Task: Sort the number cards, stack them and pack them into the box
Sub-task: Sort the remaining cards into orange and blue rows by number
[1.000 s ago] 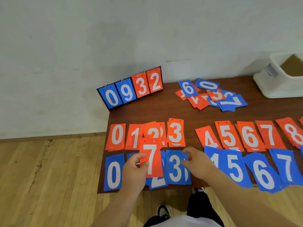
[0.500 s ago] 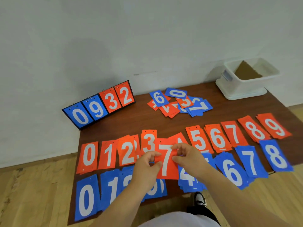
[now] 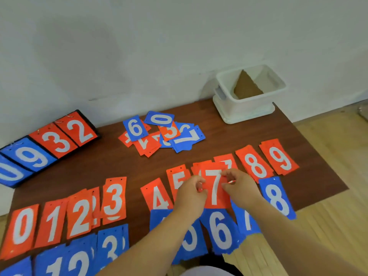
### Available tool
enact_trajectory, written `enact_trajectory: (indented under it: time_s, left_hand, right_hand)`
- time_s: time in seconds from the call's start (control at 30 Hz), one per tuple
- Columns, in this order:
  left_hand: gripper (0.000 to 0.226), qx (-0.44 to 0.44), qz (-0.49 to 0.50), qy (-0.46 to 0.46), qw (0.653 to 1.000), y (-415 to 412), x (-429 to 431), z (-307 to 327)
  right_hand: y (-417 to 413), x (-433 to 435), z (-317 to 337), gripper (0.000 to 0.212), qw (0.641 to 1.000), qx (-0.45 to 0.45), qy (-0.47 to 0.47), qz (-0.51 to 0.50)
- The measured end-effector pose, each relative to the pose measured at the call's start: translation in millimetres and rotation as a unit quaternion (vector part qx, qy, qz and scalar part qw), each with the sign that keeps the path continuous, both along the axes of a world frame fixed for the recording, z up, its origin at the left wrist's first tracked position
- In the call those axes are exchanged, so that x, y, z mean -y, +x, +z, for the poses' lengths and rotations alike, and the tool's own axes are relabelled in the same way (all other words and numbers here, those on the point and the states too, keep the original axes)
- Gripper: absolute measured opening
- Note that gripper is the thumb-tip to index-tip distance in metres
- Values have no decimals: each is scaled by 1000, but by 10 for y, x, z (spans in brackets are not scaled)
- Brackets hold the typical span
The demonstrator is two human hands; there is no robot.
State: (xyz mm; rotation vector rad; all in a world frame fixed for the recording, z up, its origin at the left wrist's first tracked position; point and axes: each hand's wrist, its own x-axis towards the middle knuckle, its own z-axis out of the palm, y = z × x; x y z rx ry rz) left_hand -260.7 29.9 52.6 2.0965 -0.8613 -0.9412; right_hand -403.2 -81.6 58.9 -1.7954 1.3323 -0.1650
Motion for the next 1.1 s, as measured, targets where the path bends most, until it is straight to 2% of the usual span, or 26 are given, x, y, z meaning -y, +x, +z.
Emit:
enact_trajectory:
  time_s: [0.2, 0.33, 0.4, 0.57, 0.77, 0.93, 1.1]
  left_hand:
    - [23, 23, -18, 34, 999, -342, 885, -211]
    - [21, 49, -11, 85, 995, -284, 976, -266]
    - [24, 58, 23, 107, 992, -133, 874, -270]
    - [38, 90, 116, 149, 978, 533, 428, -206]
    - [48, 140, 174, 159, 962, 1416, 63, -75]
    - [51, 164, 187, 177, 952, 2157, 14, -149]
    - [61, 187, 186, 170, 949, 2915, 413, -392]
  right_hand:
    - [-281, 873, -196, 35, 998, -67, -21, 7]
    - [-285, 1113, -266, 35, 992, -117, -23, 35]
    - [-254, 1153, -277, 40, 991, -121, -24, 44]
    - [99, 1186, -227, 43, 989, -105, -33, 96]
    - [866, 1193, -192, 40, 984, -88, -50, 148]
    - [1450, 1318, -317, 49, 989, -98, -51, 103]
    - [1911, 1459, -572, 75, 979, -189, -61, 38]
